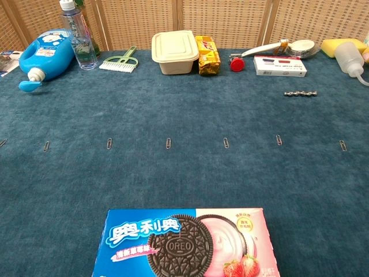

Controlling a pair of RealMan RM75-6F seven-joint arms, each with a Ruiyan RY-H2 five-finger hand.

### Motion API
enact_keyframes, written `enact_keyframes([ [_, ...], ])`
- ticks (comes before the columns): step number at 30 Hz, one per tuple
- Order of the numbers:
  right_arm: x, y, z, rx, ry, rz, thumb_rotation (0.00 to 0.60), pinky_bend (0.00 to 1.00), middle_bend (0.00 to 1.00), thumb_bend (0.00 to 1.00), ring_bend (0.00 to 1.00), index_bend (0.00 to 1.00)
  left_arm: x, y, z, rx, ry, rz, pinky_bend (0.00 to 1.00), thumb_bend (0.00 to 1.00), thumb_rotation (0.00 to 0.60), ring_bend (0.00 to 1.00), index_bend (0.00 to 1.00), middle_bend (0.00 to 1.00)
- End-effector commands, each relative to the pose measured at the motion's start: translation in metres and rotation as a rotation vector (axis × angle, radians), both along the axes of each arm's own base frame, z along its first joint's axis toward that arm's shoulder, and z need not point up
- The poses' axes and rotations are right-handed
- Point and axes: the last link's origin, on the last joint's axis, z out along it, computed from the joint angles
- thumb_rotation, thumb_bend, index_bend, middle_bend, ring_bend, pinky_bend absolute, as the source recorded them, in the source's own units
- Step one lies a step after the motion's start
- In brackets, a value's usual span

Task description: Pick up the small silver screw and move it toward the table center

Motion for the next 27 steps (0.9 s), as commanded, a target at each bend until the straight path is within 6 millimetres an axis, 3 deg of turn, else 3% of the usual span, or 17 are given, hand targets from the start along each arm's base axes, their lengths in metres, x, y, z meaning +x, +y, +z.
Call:
enact_keyframes([
  [1, 0.000, 0.000, 0.000, 0.001, -0.001, 0.000, 0.600, 0.34, 0.32, 0.49, 0.29, 0.26, 0.000, 0.000, 0.000, 0.000, 0.000, 0.000, 0.43, 0.42, 0.600, 0.47, 0.39, 0.51],
  [18, 0.000, -0.003, 0.002, -0.005, -0.010, 0.014, 0.600, 0.34, 0.31, 0.49, 0.29, 0.25, 0.001, 0.000, 0.006, 0.015, 0.014, -0.008, 0.43, 0.42, 0.600, 0.47, 0.39, 0.51],
  [24, 0.012, -0.018, 0.004, 0.015, -0.041, 0.069, 0.600, 0.34, 0.29, 0.49, 0.26, 0.22, 0.003, 0.005, 0.005, 0.011, 0.025, -0.024, 0.43, 0.42, 0.600, 0.47, 0.39, 0.51],
  [27, 0.026, -0.037, 0.005, 0.042, -0.067, 0.133, 0.600, 0.32, 0.26, 0.49, 0.22, 0.18, 0.004, 0.006, 0.004, 0.007, 0.027, -0.028, 0.43, 0.42, 0.600, 0.47, 0.39, 0.51],
])
